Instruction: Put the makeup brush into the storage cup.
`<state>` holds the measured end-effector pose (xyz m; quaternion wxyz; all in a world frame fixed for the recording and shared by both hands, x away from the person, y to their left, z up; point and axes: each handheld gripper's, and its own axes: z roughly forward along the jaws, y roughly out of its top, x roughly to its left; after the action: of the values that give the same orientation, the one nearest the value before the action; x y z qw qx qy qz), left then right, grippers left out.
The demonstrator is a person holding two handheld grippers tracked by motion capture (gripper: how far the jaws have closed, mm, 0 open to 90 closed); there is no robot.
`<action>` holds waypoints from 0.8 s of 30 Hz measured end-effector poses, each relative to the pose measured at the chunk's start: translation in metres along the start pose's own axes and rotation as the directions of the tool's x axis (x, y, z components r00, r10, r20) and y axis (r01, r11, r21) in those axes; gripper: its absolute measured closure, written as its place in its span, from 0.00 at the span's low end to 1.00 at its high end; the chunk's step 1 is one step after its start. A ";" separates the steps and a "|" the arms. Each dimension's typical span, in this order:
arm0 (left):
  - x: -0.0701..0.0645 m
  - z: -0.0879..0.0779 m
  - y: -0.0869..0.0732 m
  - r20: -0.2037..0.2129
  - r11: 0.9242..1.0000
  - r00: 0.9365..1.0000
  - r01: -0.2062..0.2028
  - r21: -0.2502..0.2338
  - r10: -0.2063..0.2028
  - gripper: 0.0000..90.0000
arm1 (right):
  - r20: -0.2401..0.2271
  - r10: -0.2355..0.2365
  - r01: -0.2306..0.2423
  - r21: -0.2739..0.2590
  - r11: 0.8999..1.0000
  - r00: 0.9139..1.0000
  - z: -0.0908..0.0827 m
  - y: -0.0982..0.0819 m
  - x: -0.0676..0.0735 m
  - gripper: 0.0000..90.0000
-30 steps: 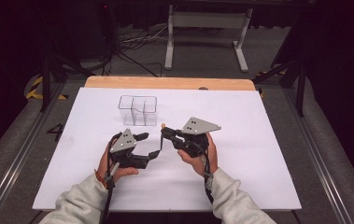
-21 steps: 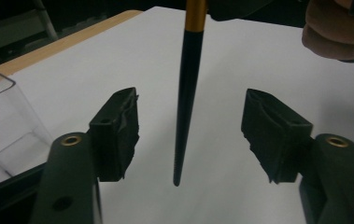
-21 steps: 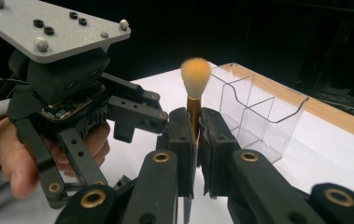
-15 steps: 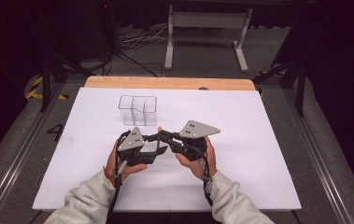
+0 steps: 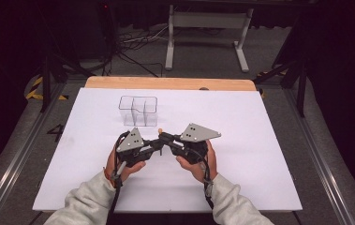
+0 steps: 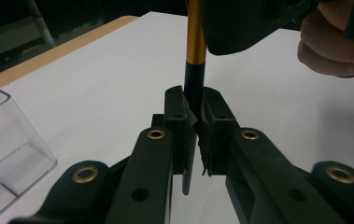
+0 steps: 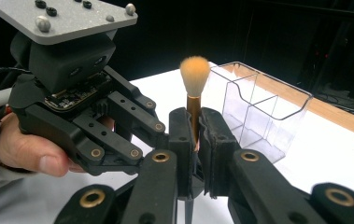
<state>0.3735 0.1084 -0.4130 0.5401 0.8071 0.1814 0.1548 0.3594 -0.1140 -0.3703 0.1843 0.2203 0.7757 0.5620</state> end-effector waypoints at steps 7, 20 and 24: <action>0.000 -0.001 0.000 0.001 1.000 1.000 -0.003 0.004 0.003 0.92 | 0.025 -0.006 0.006 -0.012 1.000 1.000 -0.002 -0.001 0.001 0.86; 0.006 -0.004 -0.002 -0.016 1.000 1.000 0.017 0.005 -0.017 0.92 | 0.111 -0.056 0.060 -0.032 0.998 0.992 -0.028 -0.005 -0.006 0.48; 0.008 -0.007 -0.003 -0.023 1.000 1.000 0.020 0.004 -0.020 0.92 | 0.142 -0.096 0.099 -0.013 0.995 0.985 -0.036 -0.007 -0.009 0.41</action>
<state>0.3772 0.1189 -0.4131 0.5377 0.8046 0.1959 0.1585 0.3463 -0.1493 -0.3660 0.2683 0.2192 0.7649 0.5431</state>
